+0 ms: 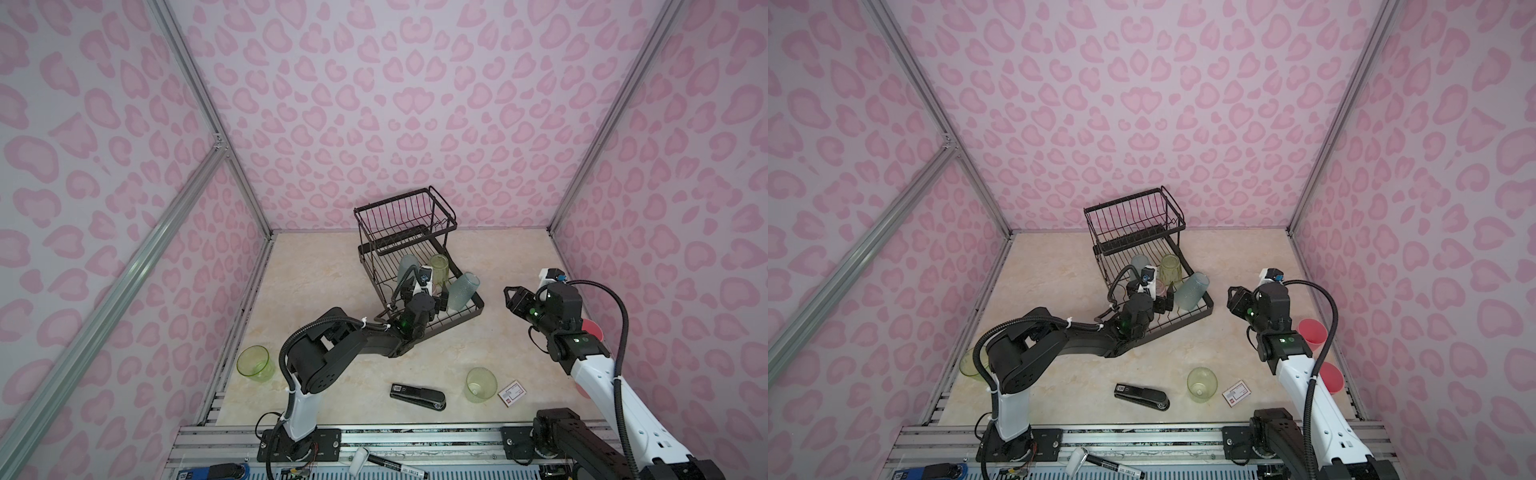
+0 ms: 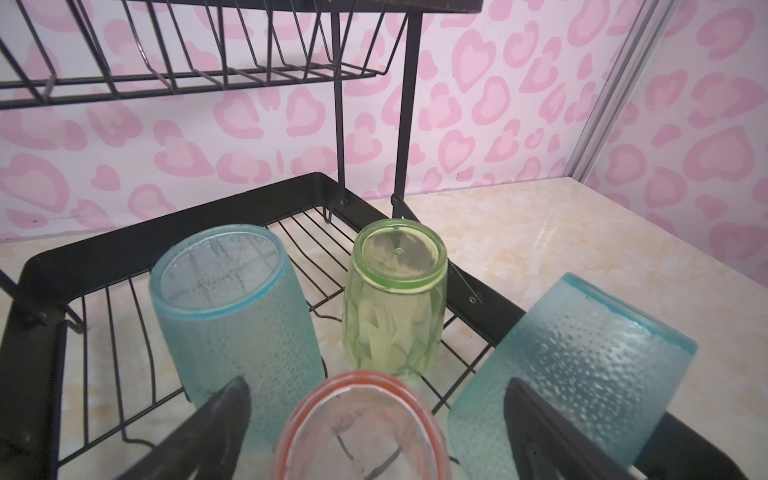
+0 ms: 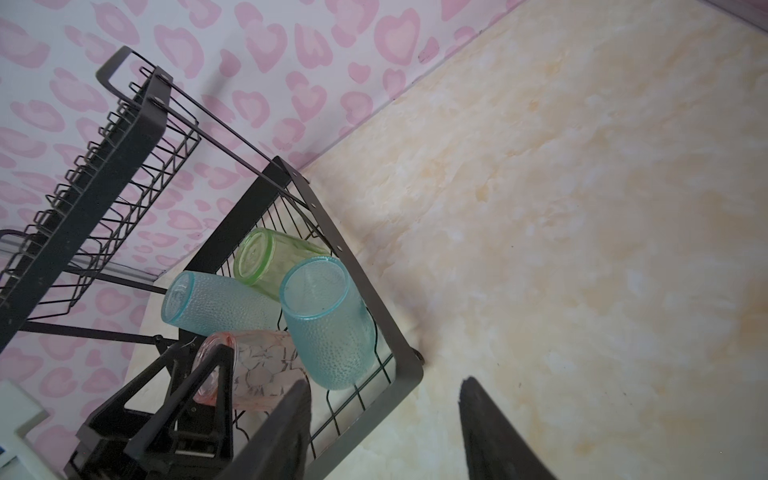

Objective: Load cups into a dish rack
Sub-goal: Place the cup upside down at the dish rack, then rotate the cup at the dish rack.

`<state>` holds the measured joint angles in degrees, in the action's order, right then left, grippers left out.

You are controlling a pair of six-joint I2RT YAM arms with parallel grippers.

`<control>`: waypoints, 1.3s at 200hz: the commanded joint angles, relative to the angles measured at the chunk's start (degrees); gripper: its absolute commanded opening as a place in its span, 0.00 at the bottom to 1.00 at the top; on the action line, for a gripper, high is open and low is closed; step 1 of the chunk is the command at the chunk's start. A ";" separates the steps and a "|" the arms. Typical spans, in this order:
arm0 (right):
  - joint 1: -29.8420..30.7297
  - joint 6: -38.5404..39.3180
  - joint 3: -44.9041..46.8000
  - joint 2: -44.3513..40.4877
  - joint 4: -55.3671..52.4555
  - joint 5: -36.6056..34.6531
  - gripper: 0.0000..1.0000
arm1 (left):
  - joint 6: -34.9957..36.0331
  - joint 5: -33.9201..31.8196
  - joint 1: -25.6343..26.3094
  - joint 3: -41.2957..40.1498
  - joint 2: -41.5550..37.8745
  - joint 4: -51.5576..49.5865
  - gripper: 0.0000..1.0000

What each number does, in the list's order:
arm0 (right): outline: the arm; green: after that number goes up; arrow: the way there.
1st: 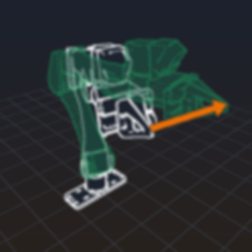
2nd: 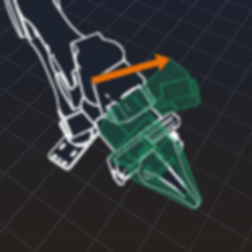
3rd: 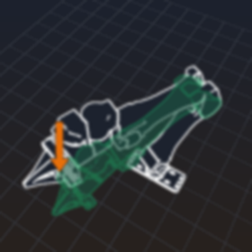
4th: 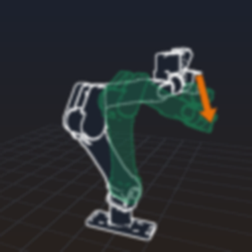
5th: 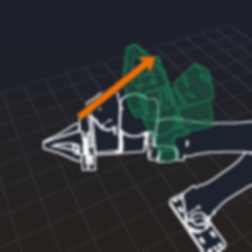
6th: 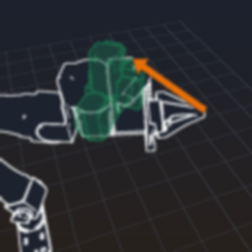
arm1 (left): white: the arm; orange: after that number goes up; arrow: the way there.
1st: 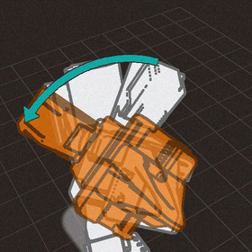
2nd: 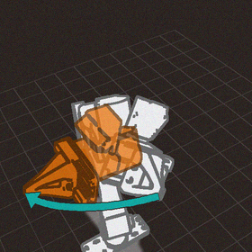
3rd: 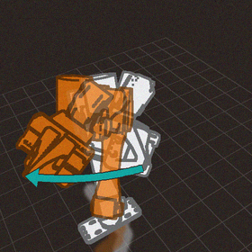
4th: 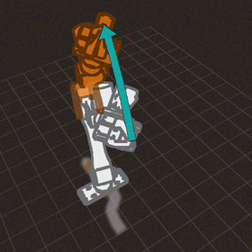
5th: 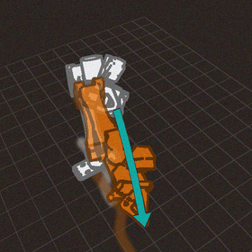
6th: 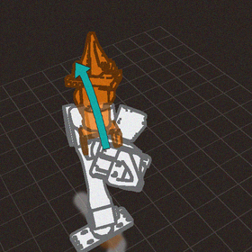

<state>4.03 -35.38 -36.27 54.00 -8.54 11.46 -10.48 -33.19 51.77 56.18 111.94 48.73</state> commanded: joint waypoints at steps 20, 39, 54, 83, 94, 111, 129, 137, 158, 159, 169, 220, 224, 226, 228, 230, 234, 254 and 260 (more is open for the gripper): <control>2.84 2.49 -2.79 3.20 -2.29 -3.22 0.56 | -1.16 0.63 -0.09 -2.24 -4.28 -0.02 0.95; 5.87 4.22 -5.41 5.94 -3.04 -4.67 0.56 | -1.17 1.80 -0.08 -2.87 -5.68 -0.63 0.95; 8.38 5.75 -7.45 8.72 -3.41 -4.95 0.57 | -1.21 2.41 0.00 -3.48 -6.82 -0.91 0.95; 11.84 8.54 -11.37 15.39 -3.79 -3.83 0.66 | -1.84 3.63 0.00 -4.63 -9.30 -2.26 0.95; 12.50 9.35 -12.81 17.80 -4.29 -3.81 0.68 | -2.25 3.91 0.00 -5.13 -10.33 -3.00 0.95; 12.63 9.98 -13.74 20.46 -3.23 -3.21 0.71 | -2.87 4.27 0.00 -5.90 -11.89 -3.98 0.95; 12.60 10.97 -14.76 23.26 -2.16 -2.72 0.74 | -3.25 5.30 0.00 -6.24 -13.23 -5.74 0.95; 12.63 11.42 -15.28 24.69 -1.94 -2.68 0.75 | -3.46 5.61 0.00 -6.51 -13.80 -6.41 0.95; 12.51 12.96 -17.55 28.47 -1.85 -1.50 0.77 | -3.93 6.28 0.00 -7.35 -15.36 -7.70 0.95; 12.50 13.10 -17.62 28.63 -1.89 -1.39 0.77 | -3.93 6.33 0.00 -7.33 -15.44 -7.73 0.95; 12.58 13.74 -18.76 30.13 -1.93 -0.32 0.78 | -4.20 6.58 0.00 -7.68 -15.99 -8.33 0.95; 12.56 15.48 -21.89 35.53 -0.52 1.54 0.79 | -6.10 7.59 0.00 -7.32 -16.49 -12.41 0.94; 12.64 15.76 -22.03 35.71 -0.52 1.52 0.79 | -6.25 7.69 0.00 -7.34 -16.40 -12.66 0.94; 12.62 15.84 -22.05 35.80 -0.48 1.49 0.79 | -6.29 7.76 0.00 -7.34 -16.40 -12.73 0.94; 12.65 15.92 -22.01 35.86 -0.46 1.40 0.79 | -6.37 7.78 0.00 -7.37 -16.38 -12.81 0.94; 12.66 16.01 -22.03 35.90 -0.44 1.44 0.78 | -6.45 7.88 0.00 -7.35 -16.38 -12.83 0.94; 12.75 16.19 -22.13 35.99 -0.38 1.31 0.78 | -6.61 7.95 0.00 -7.34 -16.39 -12.99 0.94; 13.33 17.13 -22.05 35.66 -0.08 0.64 0.77 | -6.99 7.99 0.00 -7.42 -16.12 -13.40 0.93; 13.68 17.54 -22.10 35.57 -0.12 0.18 0.76 | -7.01 7.99 0.00 -7.45 -16.05 -13.44 0.93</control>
<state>16.86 -19.97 -58.19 89.65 -10.15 12.16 -16.47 -25.43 51.81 48.51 96.05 35.86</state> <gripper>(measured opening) 0.769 0.935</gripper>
